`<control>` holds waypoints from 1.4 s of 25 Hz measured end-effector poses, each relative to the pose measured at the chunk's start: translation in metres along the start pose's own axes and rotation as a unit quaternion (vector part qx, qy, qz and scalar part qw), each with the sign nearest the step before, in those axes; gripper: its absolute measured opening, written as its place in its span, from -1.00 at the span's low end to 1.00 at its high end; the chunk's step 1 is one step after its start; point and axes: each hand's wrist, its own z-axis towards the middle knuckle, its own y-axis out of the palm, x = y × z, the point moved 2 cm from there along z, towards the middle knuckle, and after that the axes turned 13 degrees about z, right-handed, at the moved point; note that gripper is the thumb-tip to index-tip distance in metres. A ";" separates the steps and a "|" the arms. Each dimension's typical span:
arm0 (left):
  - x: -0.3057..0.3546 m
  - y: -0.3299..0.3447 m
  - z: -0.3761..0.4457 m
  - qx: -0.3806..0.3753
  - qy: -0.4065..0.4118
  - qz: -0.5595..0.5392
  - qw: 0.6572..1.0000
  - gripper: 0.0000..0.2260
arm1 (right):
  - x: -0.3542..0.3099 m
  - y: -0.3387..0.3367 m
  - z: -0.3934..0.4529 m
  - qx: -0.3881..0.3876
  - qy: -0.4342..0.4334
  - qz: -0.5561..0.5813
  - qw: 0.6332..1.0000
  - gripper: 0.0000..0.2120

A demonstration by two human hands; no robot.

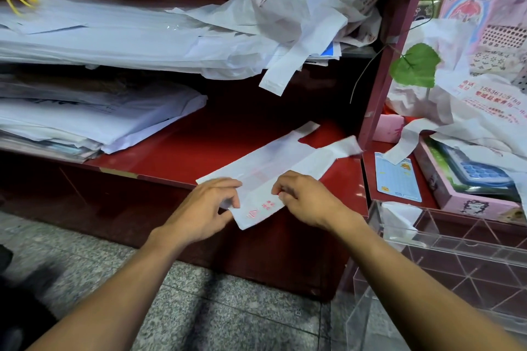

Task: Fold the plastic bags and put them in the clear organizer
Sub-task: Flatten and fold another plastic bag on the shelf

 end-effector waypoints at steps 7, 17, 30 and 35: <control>0.027 -0.009 0.002 -0.007 0.037 0.024 0.999 -0.54 | -0.017 0.014 0.004 -0.058 -0.080 -0.204 0.974 -0.33; -0.009 -0.005 0.003 0.040 -0.127 0.196 0.972 -0.67 | 0.018 -0.048 -0.014 0.061 -0.078 -0.145 0.984 -0.82; -0.026 0.001 -0.007 0.047 -0.104 -0.044 0.993 -0.50 | 0.033 -0.033 -0.025 -0.028 -0.002 -0.166 0.986 -0.33; -0.042 -0.002 -0.008 0.100 -0.116 -0.119 0.981 -0.60 | 0.042 -0.045 -0.024 0.052 -0.007 0.032 0.998 -0.72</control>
